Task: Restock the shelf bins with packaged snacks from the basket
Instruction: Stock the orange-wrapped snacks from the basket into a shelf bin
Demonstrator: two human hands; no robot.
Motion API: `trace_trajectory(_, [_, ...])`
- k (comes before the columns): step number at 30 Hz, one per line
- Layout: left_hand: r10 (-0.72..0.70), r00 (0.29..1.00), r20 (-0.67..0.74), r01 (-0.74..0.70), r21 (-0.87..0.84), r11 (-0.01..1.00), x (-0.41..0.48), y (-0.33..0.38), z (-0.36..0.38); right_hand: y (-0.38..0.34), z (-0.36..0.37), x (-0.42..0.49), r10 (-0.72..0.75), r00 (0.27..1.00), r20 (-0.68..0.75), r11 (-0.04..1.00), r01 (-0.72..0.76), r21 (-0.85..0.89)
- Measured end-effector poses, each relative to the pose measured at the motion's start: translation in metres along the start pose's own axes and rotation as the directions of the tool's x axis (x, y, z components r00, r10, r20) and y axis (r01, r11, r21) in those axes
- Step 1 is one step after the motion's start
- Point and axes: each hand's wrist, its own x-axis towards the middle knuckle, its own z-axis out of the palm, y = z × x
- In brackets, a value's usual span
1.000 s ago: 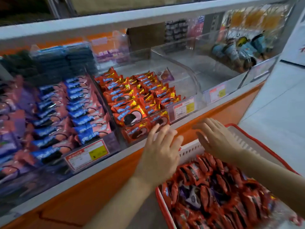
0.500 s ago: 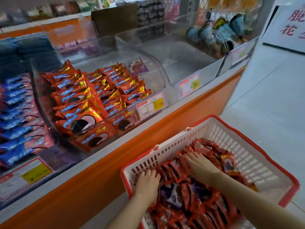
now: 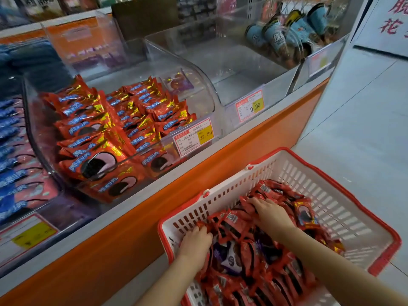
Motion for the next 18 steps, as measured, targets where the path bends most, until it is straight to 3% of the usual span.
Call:
trace_trajectory(4, [-0.028, 0.995, -0.091, 0.023, -0.046, 0.999, -0.003, -0.003, -0.011, 0.011, -0.012, -0.010, 0.094, 0.996, 0.004, 0.994, -0.094, 0.051])
trace_trajectory(6, [-0.097, 0.976, -0.195, 0.052, -0.222, 0.974, -0.006, -0.007, -0.019, 0.013, -0.016, -0.014, 0.111, 0.994, 0.016, 0.985, -0.112, 0.129])
trace_trajectory(9, [-0.264, 0.905, -0.333, 0.029, -0.572, 0.820, -0.012, -0.011, -0.039, 0.004, -0.028, -0.023, 0.079, 0.996, 0.042, 0.942, -0.088, 0.323])
trace_trajectory(12, [-0.345, 0.844, -0.411, -0.077, -0.729, 0.680, -0.020, -0.011, -0.061, -0.016, -0.043, -0.032, 0.045, 0.998, 0.041, 0.838, -0.060, 0.543])
trace_trajectory(18, [-0.464, 0.743, -0.483, -0.249, -0.842, 0.478, -0.050, 0.004, -0.085, -0.060, -0.071, -0.051, -0.060, 0.992, 0.108, 0.577, -0.054, 0.815])
